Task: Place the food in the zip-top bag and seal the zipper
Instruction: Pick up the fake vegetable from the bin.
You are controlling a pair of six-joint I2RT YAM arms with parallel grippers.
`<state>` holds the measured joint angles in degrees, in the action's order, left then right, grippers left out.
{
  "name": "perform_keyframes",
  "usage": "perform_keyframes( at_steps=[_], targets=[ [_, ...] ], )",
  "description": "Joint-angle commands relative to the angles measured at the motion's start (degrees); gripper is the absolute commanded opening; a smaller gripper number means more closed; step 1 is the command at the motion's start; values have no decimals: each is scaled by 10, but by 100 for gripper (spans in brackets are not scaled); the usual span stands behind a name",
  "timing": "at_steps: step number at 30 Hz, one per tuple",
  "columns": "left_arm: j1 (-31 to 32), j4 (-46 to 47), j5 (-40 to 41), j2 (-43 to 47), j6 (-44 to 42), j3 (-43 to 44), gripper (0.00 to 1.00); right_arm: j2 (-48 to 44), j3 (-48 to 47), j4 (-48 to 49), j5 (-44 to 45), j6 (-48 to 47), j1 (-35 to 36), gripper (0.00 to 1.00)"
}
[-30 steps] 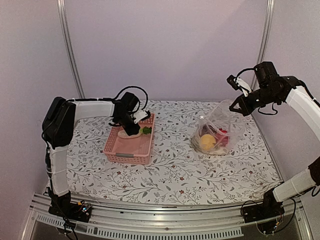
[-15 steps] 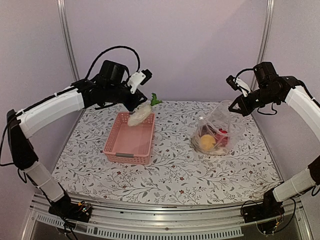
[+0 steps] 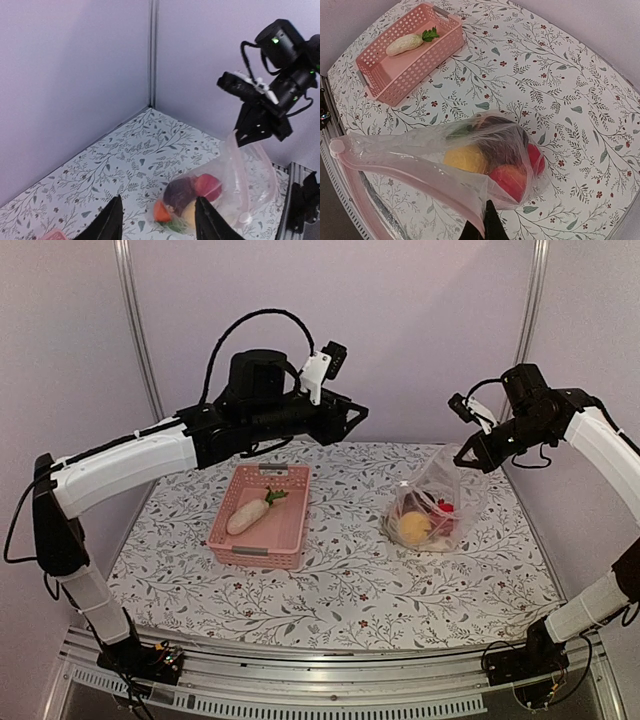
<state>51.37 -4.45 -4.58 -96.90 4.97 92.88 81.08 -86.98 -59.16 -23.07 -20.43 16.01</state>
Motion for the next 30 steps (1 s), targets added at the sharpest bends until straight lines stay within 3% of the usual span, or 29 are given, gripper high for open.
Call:
perform_keyframes(
  at_steps=[1,5,9,14,21,30],
  targets=[
    [-6,-213,214,-21,-3,48,57,-7,-16,-16,-9,-4,0,0],
    [-34,-289,280,9,-36,6,74,-12,-6,-11,-15,-7,0,0],
    [-116,-325,232,19,-10,-46,80,-13,11,-2,-18,-9,1,0],
    [-185,-323,208,-28,20,-82,79,-15,26,3,-22,-9,3,0],
    [-222,-328,154,-132,47,-56,74,-21,21,-5,-20,-10,4,0],
    [-236,-364,134,-209,82,-28,77,-23,33,-5,-16,-10,5,0]
  ],
)
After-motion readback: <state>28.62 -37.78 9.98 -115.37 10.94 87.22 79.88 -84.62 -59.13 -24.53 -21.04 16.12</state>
